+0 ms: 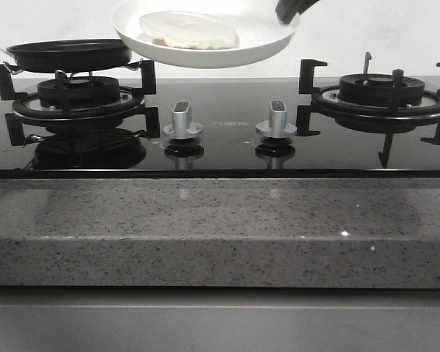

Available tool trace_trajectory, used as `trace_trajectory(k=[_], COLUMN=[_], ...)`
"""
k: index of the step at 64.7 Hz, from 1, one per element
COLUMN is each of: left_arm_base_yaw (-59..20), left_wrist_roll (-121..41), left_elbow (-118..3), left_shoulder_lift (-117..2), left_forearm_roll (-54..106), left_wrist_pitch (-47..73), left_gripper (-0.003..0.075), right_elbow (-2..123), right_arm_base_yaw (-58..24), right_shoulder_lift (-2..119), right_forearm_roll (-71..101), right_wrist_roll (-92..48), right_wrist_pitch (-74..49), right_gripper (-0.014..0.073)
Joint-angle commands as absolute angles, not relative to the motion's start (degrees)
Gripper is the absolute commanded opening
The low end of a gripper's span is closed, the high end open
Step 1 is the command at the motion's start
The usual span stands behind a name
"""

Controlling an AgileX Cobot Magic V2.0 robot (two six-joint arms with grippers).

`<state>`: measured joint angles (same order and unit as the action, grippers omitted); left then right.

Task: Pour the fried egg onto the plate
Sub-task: 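Lower the plate with the egg between the knobs and open the right gripper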

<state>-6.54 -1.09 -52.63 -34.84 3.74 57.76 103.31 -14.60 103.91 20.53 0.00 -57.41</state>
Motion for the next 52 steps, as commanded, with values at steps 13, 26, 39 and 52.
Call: trace_trajectory(k=[13,26,39,52], left_arm_base_yaw=[-7.1,-7.1,-7.1,-7.1], left_wrist_roll=[-0.5,-0.5,-0.5,-0.5], left_elbow=[-53.9,-53.9,-53.9,-53.9], left_shoulder_lift=[-35.0,-35.0,-35.0,-35.0], left_forearm_roll=[3.9,3.9,3.9,3.9], left_wrist_pitch=[54.1,54.1,54.1,54.1], left_gripper=[0.0525,0.0525,0.0525,0.0525], right_elbow=[117.1,118.1,119.4,119.7], right_arm_base_yaw=[-14.4,-13.6,-12.4,-11.8], right_shoulder_lift=[111.9,116.5,117.4,117.3], right_forearm_roll=[17.0,16.9,16.6,16.7], right_wrist_roll=[12.8,18.6,19.1,19.1], right_wrist_pitch=[-57.8,-57.5,-58.8,-60.8], right_gripper=[-0.0057,-0.0055,0.0059,0.0295])
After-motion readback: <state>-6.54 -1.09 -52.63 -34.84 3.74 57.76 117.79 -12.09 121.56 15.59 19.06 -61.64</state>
